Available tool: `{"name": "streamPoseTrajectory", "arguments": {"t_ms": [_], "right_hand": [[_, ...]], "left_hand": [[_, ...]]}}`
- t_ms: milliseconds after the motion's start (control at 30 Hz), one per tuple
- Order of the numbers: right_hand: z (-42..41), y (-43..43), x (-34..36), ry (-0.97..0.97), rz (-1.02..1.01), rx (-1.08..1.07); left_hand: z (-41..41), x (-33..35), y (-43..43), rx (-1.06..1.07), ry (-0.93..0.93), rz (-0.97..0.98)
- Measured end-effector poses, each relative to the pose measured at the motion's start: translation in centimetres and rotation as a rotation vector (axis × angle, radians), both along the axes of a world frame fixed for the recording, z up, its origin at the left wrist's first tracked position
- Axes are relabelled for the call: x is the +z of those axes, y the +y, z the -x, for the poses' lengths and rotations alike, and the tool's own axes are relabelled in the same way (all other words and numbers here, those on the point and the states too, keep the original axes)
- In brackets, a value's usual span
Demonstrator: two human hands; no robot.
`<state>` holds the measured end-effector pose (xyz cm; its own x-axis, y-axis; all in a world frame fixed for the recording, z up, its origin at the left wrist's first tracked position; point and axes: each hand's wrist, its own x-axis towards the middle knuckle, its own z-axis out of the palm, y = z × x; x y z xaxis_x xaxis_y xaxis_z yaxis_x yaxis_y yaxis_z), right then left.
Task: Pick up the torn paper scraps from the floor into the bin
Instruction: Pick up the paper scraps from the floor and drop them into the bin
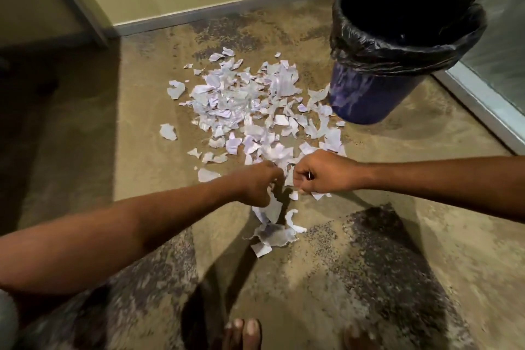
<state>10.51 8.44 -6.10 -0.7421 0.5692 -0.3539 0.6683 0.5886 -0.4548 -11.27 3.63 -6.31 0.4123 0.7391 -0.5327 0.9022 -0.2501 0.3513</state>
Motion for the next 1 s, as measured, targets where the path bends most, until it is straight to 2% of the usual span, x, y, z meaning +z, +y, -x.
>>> {"name": "streamPoseTrajectory", "arguments": {"t_ms": [267,367,700,800,867,1000], "right_hand": [[-0.5,-3.8,-4.0,0.009,0.069,0.166],[-0.7,-4.6,-4.7,0.002,0.082,0.216],[0.4,-6.1,-5.8,-0.059,0.074,0.249],[1.6,-7.7,-6.3,-0.101,0.028,0.174],[2.5,-9.0,-7.0,-0.103,0.009,0.042],[3.9,-10.6,-8.1,-0.031,0.037,-0.124]], "left_hand": [[-0.6,-4.6,-7.2,-0.117,0.190,-0.055],[-0.6,-5.3,-7.9,-0.087,0.214,-0.107],[1.4,-7.5,-7.5,0.032,0.031,-0.253],[1.6,-7.7,-7.5,0.081,-0.022,-0.309],[1.8,-8.3,-7.6,0.108,-0.043,-0.333],[2.3,-9.8,-8.0,0.190,-0.097,-0.357]]}}
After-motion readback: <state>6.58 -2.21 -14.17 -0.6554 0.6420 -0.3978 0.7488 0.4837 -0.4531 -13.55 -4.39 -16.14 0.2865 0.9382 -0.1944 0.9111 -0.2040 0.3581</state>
